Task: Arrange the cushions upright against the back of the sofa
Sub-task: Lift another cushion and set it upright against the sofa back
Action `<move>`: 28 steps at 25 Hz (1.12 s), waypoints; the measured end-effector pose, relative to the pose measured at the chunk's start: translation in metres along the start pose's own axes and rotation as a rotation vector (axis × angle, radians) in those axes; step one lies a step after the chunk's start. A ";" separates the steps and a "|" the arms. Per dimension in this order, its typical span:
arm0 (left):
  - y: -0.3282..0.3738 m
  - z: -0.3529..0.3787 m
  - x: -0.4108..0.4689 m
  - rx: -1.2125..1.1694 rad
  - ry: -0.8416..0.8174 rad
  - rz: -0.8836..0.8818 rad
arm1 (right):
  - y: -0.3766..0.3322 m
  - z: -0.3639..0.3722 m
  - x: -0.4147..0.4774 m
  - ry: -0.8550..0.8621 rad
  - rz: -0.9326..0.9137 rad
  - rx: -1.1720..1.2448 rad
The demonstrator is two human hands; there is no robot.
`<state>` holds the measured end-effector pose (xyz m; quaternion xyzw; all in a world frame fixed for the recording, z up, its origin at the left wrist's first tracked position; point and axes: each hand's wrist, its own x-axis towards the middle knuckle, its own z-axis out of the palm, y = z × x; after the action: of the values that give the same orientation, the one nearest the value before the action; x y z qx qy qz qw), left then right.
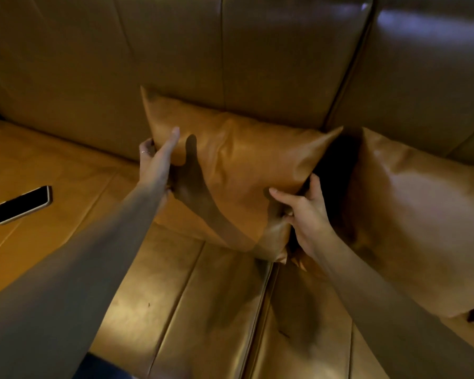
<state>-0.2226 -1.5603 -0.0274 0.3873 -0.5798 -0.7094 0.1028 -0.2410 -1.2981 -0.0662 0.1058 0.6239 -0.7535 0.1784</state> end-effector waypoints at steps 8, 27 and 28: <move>-0.010 -0.003 0.016 -0.011 -0.015 0.044 | 0.003 0.010 0.026 0.013 0.012 -0.064; -0.007 0.020 -0.073 1.171 -0.267 0.203 | -0.043 0.001 -0.019 -0.090 0.086 -0.961; 0.001 0.026 -0.089 1.245 -0.302 0.223 | -0.053 -0.005 -0.029 -0.155 0.088 -0.957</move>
<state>-0.1797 -1.4882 0.0129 0.2080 -0.9272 -0.2726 -0.1506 -0.2363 -1.2813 -0.0081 -0.0183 0.8801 -0.3795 0.2847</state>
